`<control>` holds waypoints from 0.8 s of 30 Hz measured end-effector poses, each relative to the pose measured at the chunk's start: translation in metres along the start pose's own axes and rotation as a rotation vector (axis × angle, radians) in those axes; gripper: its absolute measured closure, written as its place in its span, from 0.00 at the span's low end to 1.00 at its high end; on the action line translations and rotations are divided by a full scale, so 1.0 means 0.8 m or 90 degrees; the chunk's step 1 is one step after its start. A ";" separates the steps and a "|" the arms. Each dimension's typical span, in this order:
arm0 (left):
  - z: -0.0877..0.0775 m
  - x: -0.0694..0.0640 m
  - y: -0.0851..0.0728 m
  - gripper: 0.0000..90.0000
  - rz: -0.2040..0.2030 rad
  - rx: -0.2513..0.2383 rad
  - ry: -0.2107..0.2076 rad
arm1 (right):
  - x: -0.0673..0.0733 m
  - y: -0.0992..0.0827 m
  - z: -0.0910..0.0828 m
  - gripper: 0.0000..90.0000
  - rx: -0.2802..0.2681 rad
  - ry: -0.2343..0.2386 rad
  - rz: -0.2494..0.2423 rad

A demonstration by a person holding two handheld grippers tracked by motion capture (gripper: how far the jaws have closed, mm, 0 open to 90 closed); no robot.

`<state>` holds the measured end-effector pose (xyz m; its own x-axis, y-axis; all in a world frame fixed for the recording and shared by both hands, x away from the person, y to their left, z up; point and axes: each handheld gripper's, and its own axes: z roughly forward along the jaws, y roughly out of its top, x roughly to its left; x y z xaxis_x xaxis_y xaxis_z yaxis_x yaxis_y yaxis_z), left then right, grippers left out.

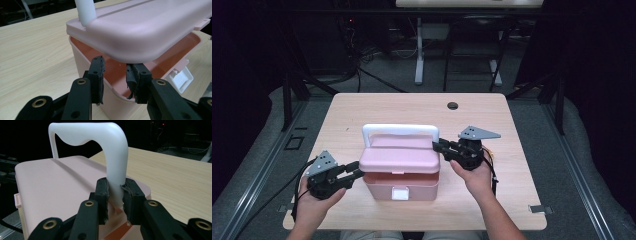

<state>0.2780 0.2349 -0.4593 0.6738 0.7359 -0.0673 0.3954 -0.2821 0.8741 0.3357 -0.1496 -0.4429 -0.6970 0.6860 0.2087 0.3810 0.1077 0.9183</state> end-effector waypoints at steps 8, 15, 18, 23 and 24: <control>0.000 -0.003 0.003 0.74 0.008 0.002 -0.002 | -0.001 -0.001 0.001 0.82 0.001 -0.003 0.001; 0.000 -0.004 0.005 0.74 0.007 0.001 -0.005 | -0.002 0.000 -0.001 0.77 -0.002 -0.009 0.005; -0.001 -0.005 0.007 0.74 0.010 0.001 -0.004 | -0.002 0.001 -0.005 0.77 -0.003 -0.015 0.003; -0.004 -0.007 0.012 0.74 0.015 -0.007 -0.005 | -0.001 0.007 -0.014 0.77 -0.009 -0.025 -0.003; -0.004 -0.008 0.013 0.75 0.013 -0.009 -0.005 | -0.001 0.008 -0.017 0.77 -0.011 -0.028 -0.004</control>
<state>0.2759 0.2294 -0.4480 0.6864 0.7253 -0.0528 0.3723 -0.2881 0.8822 0.3304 -0.1594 -0.4328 -0.6721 0.7162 0.1881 0.3653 0.0998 0.9255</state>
